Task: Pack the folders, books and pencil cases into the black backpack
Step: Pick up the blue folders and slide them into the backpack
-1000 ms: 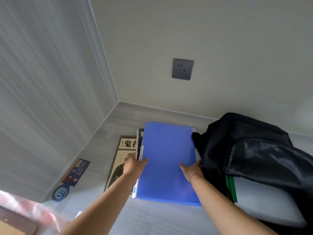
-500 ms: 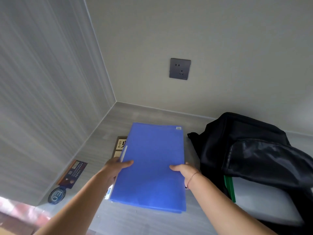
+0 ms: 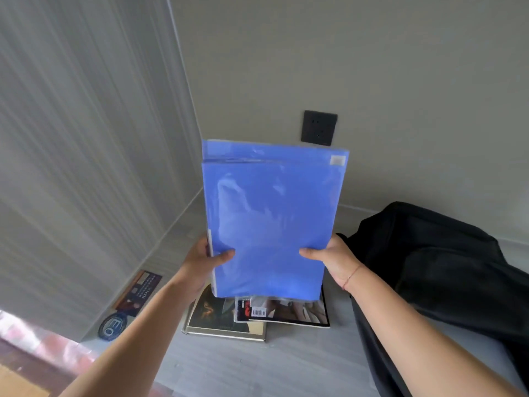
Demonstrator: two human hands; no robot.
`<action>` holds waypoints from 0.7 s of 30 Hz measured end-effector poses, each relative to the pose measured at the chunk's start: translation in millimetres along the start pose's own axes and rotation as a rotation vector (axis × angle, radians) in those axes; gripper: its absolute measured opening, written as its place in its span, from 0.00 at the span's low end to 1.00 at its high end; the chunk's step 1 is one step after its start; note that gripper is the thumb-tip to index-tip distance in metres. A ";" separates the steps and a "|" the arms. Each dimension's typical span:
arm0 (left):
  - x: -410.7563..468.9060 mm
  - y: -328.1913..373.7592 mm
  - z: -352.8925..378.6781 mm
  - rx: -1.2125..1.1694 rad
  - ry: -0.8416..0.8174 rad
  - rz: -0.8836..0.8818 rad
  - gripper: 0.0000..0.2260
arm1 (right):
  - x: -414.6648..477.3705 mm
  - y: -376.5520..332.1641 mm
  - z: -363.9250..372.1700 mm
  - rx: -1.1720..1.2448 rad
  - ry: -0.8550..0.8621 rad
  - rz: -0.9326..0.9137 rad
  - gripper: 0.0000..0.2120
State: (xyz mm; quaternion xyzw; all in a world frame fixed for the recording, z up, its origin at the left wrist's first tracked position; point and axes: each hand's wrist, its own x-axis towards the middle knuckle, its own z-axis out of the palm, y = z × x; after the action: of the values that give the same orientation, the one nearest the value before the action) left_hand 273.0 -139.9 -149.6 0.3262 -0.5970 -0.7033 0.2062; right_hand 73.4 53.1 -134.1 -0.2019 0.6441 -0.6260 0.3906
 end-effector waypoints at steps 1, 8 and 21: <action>-2.3 -4.8 0.1 -0.002 -0.010 -0.005 0.30 | -2.1 6.2 -2.0 0.000 0.000 0.003 0.16; -12.2 -29.0 10.7 0.122 0.050 -0.037 0.22 | -18.1 31.8 -5.7 0.079 0.000 0.044 0.22; -62.8 -10.5 125.5 -0.163 -0.249 -0.345 0.12 | -112.1 0.7 -109.5 0.197 0.120 0.096 0.20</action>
State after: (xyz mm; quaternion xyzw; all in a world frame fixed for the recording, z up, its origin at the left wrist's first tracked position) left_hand 229.7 -6.6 -137.2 0.3167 -0.4943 -0.8089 0.0333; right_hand 59.5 208.1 -116.4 -0.0937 0.6105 -0.6778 0.3989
